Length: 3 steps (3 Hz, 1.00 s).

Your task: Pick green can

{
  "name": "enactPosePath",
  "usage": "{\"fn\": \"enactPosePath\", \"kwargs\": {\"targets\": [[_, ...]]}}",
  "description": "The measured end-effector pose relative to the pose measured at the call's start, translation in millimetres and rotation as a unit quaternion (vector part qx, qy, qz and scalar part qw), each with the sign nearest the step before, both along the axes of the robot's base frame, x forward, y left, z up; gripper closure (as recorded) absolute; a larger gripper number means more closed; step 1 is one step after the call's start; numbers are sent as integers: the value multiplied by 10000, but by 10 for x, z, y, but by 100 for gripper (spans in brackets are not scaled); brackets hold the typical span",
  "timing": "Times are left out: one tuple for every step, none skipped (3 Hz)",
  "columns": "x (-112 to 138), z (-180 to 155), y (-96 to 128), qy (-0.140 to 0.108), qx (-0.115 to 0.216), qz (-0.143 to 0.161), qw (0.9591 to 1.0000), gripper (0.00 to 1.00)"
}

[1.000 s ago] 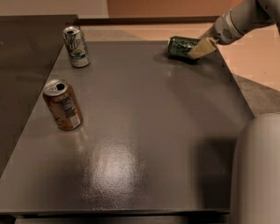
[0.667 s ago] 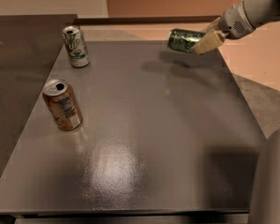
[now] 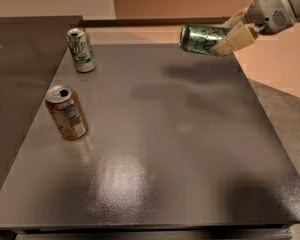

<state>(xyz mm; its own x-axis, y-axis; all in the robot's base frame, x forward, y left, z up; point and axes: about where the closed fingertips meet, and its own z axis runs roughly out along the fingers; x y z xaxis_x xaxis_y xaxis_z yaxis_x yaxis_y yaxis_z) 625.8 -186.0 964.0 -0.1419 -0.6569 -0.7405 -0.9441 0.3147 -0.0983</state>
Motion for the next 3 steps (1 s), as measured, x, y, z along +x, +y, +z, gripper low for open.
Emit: {"fn": "enactPosePath", "kwargs": {"targets": [[-311,314,85,-179,-157,283,9993,100],[-491,549,165,-319,-321,513,9977,100],[-491,549,165,-319,-321,513,9977,100]]}}
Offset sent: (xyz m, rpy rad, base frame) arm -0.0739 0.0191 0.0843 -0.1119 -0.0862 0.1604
